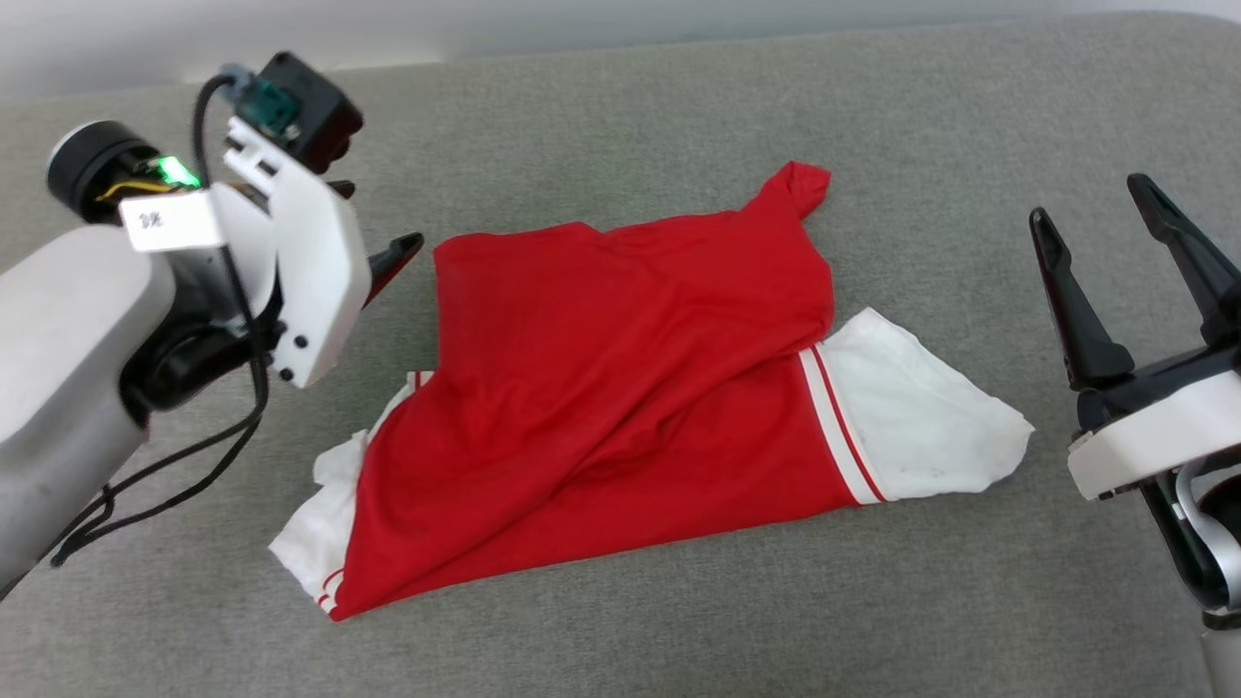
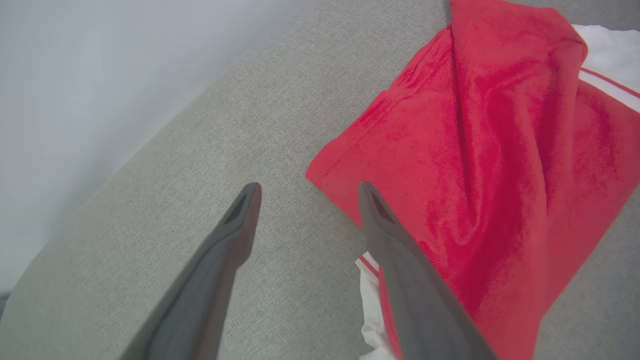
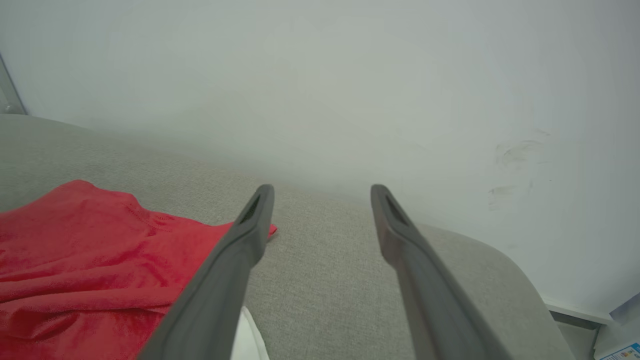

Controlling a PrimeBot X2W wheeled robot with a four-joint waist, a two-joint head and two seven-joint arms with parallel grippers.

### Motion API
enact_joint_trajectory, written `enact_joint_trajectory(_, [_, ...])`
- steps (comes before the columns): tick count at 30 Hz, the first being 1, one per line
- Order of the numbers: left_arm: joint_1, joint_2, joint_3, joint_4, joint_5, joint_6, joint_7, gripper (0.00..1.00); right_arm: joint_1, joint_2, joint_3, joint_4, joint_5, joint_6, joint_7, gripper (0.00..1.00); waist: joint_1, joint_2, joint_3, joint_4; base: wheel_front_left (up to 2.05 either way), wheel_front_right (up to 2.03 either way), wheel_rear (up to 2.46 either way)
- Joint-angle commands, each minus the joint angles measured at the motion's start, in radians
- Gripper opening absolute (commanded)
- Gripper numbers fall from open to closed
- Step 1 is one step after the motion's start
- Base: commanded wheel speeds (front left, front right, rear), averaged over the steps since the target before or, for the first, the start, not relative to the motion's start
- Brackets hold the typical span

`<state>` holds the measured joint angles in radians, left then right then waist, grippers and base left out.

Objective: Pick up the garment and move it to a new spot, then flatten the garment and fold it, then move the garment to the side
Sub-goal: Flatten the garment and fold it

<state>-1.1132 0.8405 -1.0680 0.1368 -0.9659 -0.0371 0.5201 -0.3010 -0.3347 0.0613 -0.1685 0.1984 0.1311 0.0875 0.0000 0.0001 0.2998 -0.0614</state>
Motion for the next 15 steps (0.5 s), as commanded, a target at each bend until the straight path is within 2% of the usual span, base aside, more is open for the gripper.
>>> enact_joint_trajectory(1, [-0.023, -0.025, -0.009, 0.020, -0.014, -0.014, 0.029, 1.00, -0.020, 0.005, 0.006, 0.001, -0.006, -0.001, -0.008, 1.00, 0.0000, -0.0001, 0.021, -0.022, 0.00, 0.00, 0.00])
enact_joint_trajectory(8, [-0.074, -0.112, -0.091, 0.134, -0.025, -0.063, 0.181, 1.00, -0.053, 0.012, 0.016, 0.013, -0.009, -0.001, -0.020, 1.00, 0.0000, -0.0001, 0.072, -0.068, 0.00, 0.00, 0.00])
enact_joint_trajectory(15, [-0.030, -0.152, -0.173, 0.237, -0.020, -0.087, 0.272, 1.00, -0.078, 0.019, 0.026, 0.026, -0.012, -0.001, -0.037, 1.00, 0.0000, -0.0001, 0.115, -0.100, 0.00, 0.00, 0.00])
